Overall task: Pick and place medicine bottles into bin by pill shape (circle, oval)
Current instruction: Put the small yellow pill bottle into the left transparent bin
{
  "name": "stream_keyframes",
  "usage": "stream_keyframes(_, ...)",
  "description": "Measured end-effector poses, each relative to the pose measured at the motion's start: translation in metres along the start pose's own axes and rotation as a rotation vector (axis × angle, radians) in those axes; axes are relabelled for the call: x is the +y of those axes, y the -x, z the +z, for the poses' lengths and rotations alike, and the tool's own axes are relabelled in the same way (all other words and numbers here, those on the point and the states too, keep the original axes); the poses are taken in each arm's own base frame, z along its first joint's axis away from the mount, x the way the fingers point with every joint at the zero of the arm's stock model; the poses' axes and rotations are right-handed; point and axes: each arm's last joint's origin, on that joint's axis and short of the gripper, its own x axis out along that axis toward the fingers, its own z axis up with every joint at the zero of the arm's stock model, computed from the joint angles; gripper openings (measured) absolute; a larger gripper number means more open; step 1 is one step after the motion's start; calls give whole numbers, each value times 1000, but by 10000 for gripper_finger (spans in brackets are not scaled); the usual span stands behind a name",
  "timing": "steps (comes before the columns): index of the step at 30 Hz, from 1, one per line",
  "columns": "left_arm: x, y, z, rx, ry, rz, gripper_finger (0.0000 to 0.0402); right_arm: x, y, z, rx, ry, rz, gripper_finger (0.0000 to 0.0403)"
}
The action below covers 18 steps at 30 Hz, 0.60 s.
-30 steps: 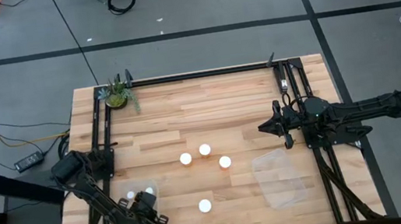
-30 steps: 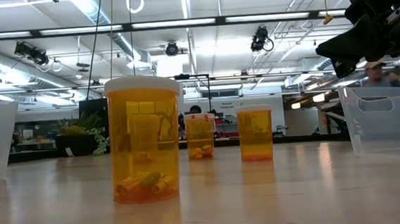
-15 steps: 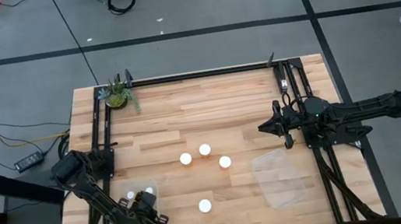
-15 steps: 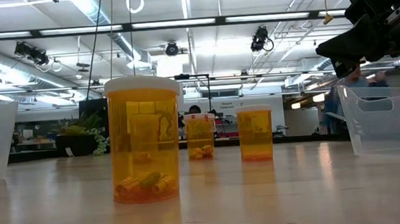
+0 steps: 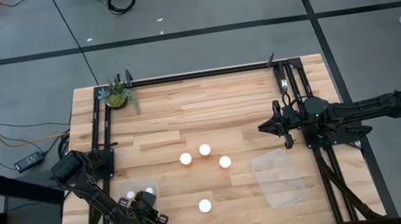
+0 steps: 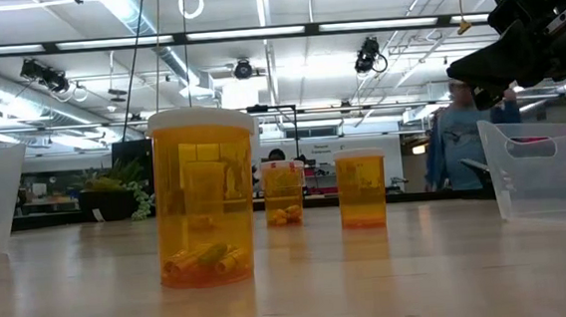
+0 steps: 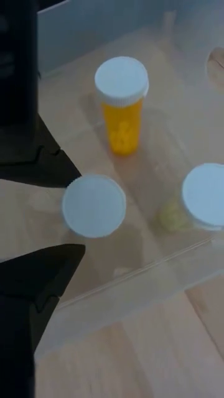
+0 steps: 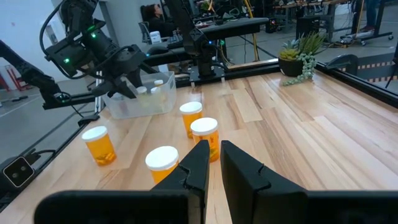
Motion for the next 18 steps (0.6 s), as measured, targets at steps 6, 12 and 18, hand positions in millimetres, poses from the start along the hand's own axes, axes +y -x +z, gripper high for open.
stream_keyframes(6, 2, 0, 1, -6, -3, 16, 168, 0, 0, 0, 0, 1, 0, 47)
stream_keyframes(12, 1, 0, 1, -6, -2, 14, 169, 0, 0, 0, 0, 1, 0, 47)
stream_keyframes(18, 1, 0, 1, -5, -2, 14, 155, 0, 0, 0, 0, 1, 0, 47)
